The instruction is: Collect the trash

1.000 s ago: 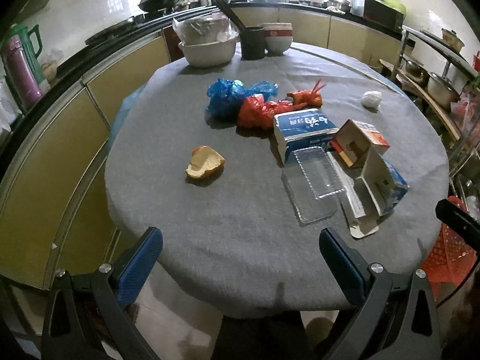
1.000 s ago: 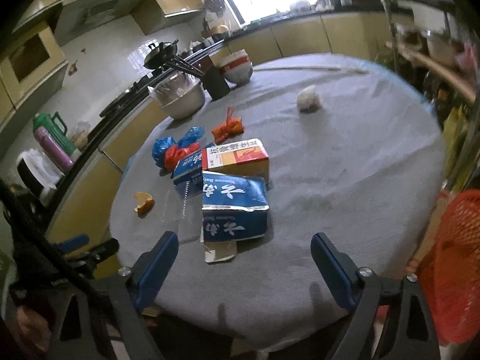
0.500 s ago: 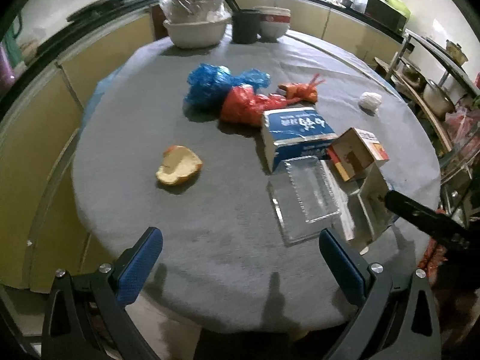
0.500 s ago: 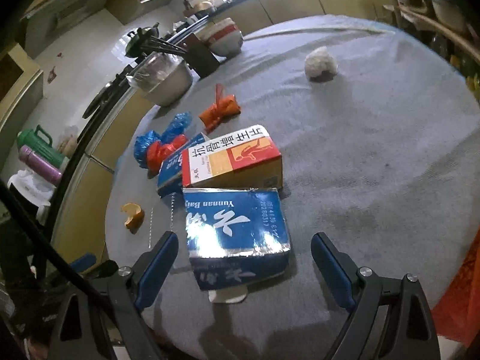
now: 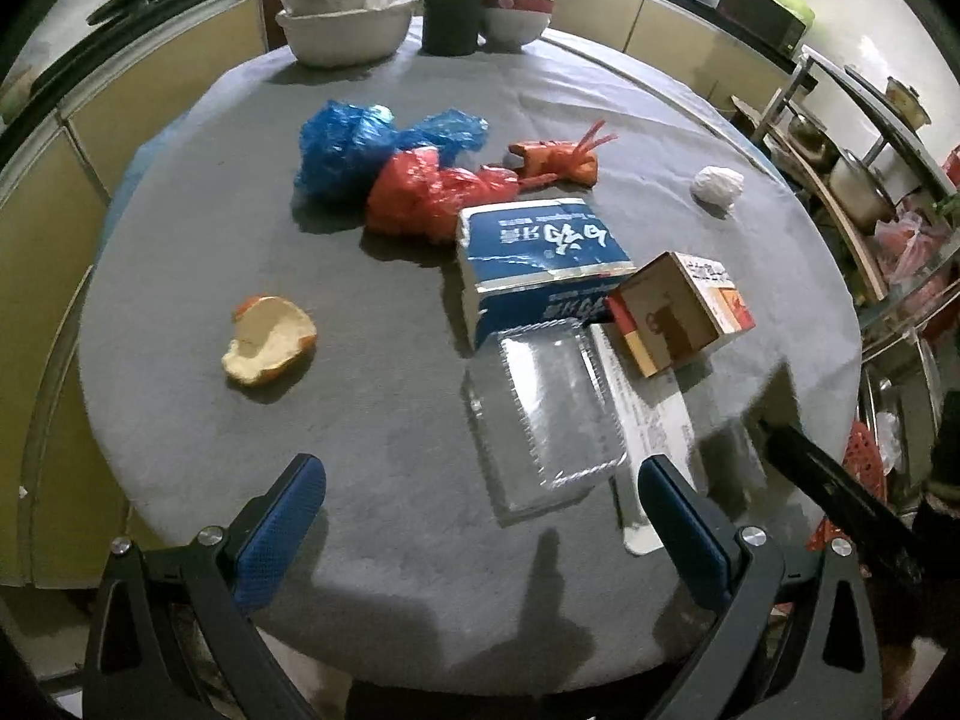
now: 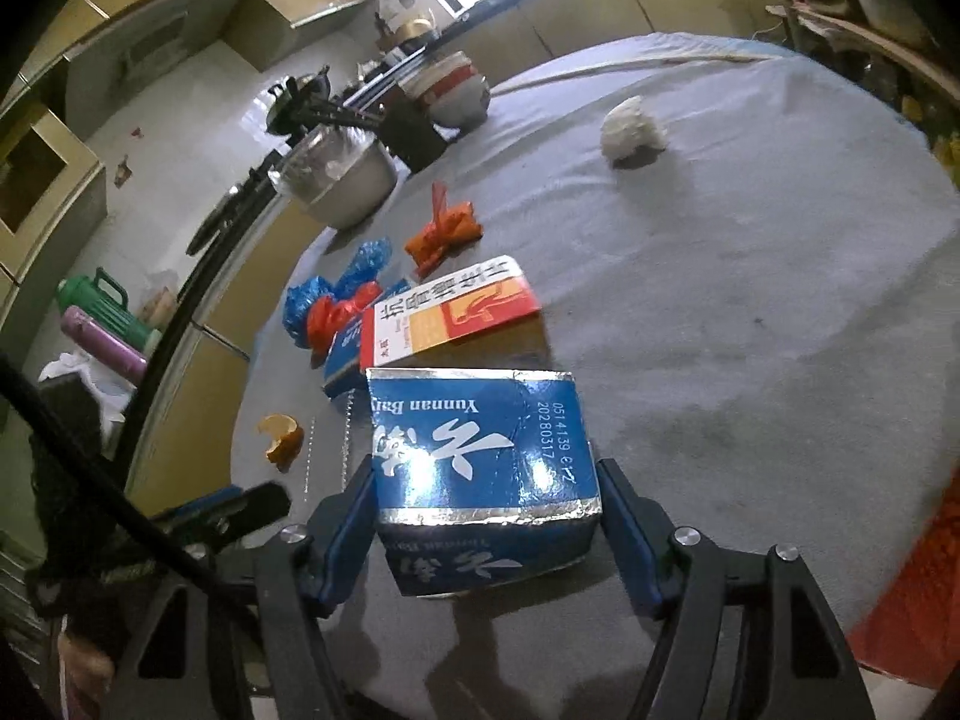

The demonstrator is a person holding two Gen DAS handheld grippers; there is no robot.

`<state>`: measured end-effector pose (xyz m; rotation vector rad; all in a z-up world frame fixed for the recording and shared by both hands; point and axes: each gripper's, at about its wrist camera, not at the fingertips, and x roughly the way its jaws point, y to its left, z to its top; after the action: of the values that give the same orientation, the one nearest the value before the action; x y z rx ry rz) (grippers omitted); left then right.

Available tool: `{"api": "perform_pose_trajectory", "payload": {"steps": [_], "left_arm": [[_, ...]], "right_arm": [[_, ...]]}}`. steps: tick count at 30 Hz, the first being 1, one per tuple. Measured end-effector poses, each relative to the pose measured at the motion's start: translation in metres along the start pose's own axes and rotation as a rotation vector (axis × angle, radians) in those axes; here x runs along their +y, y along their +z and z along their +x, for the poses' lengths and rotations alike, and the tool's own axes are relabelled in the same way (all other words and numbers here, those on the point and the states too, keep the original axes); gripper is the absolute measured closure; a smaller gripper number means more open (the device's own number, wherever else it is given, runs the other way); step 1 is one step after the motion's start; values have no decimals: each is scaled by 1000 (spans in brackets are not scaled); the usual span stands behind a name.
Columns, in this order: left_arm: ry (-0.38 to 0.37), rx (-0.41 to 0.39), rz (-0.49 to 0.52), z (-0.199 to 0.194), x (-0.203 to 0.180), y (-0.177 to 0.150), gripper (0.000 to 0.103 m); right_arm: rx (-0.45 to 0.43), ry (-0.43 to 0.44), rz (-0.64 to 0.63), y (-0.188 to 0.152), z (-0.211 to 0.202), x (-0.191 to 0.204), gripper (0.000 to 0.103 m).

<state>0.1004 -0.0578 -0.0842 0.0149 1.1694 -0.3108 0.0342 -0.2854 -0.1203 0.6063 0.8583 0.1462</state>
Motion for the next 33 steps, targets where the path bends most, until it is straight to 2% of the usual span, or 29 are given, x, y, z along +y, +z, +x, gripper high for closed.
{"api": "perform_pose_trajectory", "payload": {"steps": [3, 11, 14, 15, 18, 22, 30, 33], "left_arm": [[-12, 15, -17, 10, -7, 7, 0], [-49, 57, -66, 34, -19, 9, 2], [-57, 84, -82, 44, -16, 6, 24], [-72, 100, -96, 47, -12, 4, 35], [-94, 71, -102, 42, -7, 2, 48], [-112, 30, -110, 32, 2, -2, 55], [-35, -78, -26, -7, -3, -14, 57], [-48, -108, 6, -23, -12, -20, 57]], "right_arm": [[-33, -38, -9, -2, -16, -8, 31], [-68, -56, 11, -6, -33, -21, 31], [-67, -51, 9, -8, -32, -22, 31], [-66, -48, 6, -8, -32, -21, 31], [-67, -44, -3, -11, -31, -19, 31], [-80, -45, -19, -14, -34, -15, 31], [-130, -28, -46, -22, -50, -14, 31], [-144, -27, -43, -25, -57, -17, 31]]}}
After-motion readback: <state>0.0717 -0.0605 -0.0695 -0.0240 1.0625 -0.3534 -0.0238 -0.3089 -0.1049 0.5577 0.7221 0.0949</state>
